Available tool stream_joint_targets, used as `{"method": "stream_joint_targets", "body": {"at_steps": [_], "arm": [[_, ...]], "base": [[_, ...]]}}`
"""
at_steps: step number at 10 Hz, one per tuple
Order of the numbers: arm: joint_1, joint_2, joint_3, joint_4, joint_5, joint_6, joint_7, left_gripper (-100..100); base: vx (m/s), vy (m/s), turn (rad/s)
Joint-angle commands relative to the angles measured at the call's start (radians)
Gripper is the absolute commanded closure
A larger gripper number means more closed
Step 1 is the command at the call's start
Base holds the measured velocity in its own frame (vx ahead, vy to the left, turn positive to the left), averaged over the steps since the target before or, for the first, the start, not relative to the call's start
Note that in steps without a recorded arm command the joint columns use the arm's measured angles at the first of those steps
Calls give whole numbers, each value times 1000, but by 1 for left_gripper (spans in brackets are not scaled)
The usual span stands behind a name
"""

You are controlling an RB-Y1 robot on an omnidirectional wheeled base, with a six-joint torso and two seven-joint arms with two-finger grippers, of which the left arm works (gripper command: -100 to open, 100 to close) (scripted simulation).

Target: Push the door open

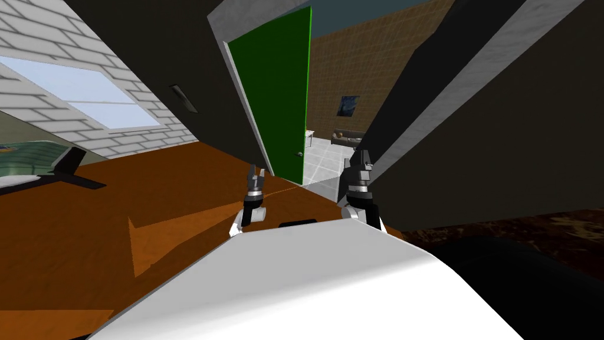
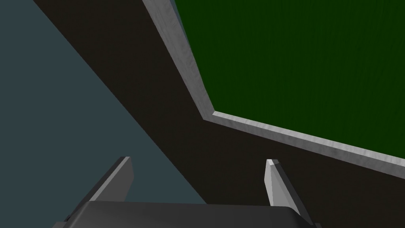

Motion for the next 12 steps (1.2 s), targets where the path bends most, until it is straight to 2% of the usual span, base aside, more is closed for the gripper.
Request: {"method": "stream_joint_targets", "body": {"at_steps": [1,12], "arm": [[-4,4,2,28,-2,-12,3,-100],[-124,16,7,349,-63,-62,16,-100]], "base": [[55,8,-12],[92,19,-60]]}}
